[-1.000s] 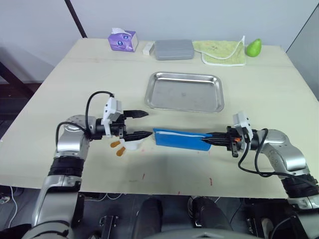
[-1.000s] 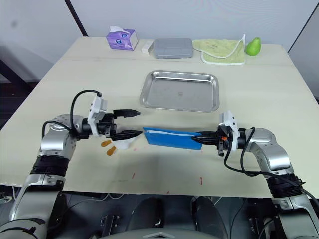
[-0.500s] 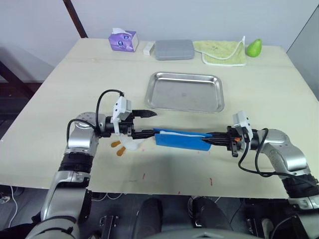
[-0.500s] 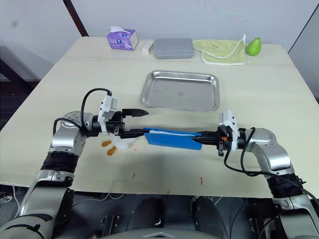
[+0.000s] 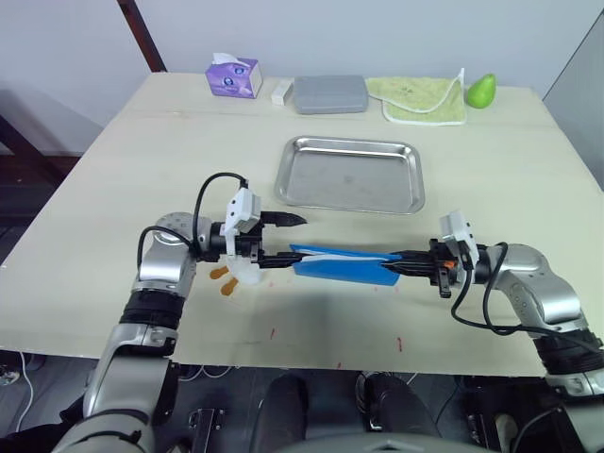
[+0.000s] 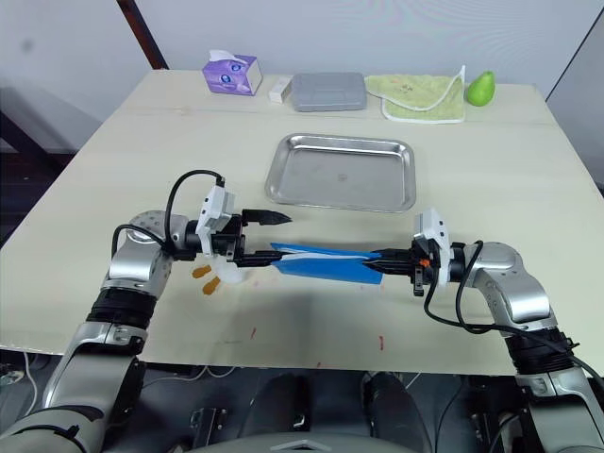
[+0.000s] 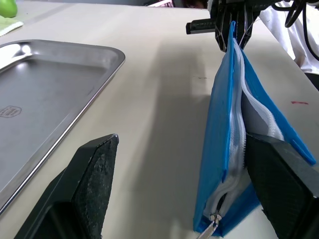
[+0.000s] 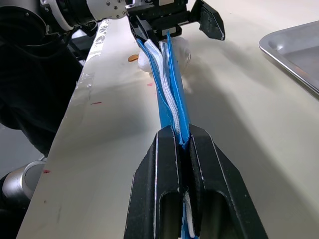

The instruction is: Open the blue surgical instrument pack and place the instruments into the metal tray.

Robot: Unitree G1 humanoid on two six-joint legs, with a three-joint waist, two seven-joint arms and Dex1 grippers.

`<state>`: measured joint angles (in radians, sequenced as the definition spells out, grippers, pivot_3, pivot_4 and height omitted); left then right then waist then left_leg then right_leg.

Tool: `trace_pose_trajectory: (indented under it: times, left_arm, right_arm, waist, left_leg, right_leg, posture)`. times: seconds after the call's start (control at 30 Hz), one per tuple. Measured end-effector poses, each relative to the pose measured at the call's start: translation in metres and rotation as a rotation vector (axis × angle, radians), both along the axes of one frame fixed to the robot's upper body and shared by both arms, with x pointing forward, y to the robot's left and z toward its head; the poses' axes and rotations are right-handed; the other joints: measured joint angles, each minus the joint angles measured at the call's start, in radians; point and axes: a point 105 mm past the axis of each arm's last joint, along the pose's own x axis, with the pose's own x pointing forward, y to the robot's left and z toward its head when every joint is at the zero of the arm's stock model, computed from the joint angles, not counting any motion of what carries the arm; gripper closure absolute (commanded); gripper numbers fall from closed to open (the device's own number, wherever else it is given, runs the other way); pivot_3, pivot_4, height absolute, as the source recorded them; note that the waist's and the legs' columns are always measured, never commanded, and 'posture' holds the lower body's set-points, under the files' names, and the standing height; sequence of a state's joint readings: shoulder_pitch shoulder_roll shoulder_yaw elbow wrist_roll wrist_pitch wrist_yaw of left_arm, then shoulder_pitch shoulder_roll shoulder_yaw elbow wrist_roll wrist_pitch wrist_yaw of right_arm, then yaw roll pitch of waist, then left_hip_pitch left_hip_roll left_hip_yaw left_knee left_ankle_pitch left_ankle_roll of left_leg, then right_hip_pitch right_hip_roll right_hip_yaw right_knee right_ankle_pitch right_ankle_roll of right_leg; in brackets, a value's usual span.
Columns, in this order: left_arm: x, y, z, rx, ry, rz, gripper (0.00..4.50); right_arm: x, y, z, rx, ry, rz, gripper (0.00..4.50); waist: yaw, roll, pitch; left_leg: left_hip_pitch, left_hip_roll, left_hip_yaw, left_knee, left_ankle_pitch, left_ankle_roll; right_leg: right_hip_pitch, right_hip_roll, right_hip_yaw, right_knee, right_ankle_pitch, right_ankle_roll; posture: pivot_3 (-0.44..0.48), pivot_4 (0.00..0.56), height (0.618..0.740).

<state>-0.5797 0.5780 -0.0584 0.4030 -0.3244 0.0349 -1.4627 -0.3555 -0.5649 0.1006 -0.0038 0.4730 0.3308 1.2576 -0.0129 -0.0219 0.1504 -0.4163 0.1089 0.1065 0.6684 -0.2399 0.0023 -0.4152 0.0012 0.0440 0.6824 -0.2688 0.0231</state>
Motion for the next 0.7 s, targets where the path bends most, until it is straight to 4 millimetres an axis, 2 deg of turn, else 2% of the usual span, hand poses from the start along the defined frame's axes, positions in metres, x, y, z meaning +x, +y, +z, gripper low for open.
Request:
trace_pose_trajectory:
  times: [0.1,0.2,0.23,0.7]
  left_arm:
    - [-0.003,-0.002,-0.005,0.014,-0.001,-0.017,2.62]
    - [-0.007,-0.003,-0.012,0.023,0.019,-0.035,4.25]
    - [-0.008,-0.003,-0.013,0.024,0.018,-0.039,4.46]
    - [-0.010,-0.003,-0.014,0.021,0.018,-0.047,4.46]
  right_arm:
    - [0.000,0.000,0.000,-0.001,0.003,0.000,4.50]
    - [0.001,0.000,0.001,-0.004,0.002,-0.001,4.50]
    - [0.002,0.000,0.001,-0.005,0.001,-0.003,4.50]
    - [0.005,-0.001,0.003,-0.014,-0.002,-0.008,4.50]
  waist:
    - [0.000,0.000,0.000]
    - [0.000,0.000,0.000]
    - [0.000,0.000,0.000]
    - [0.001,0.000,0.000]
  left_leg:
    - [0.000,0.000,0.000,0.000,0.000,0.000]
    - [0.000,0.000,0.000,0.000,0.000,0.000]
    - [0.000,0.000,0.000,0.000,0.000,0.000]
    - [0.000,0.000,0.000,0.000,0.000,0.000]
  right_leg:
    - [0.000,0.000,0.000,0.000,0.000,0.000]
    - [0.000,0.000,0.000,0.000,0.000,0.000]
    - [0.000,0.000,0.000,0.000,0.000,0.000]
    - [0.000,0.000,0.000,0.000,0.000,0.000]
  posture:
    - [0.000,0.150,0.740]
    - [0.000,0.150,0.740]
    - [0.000,0.150,0.740]
    - [0.000,0.150,0.740]
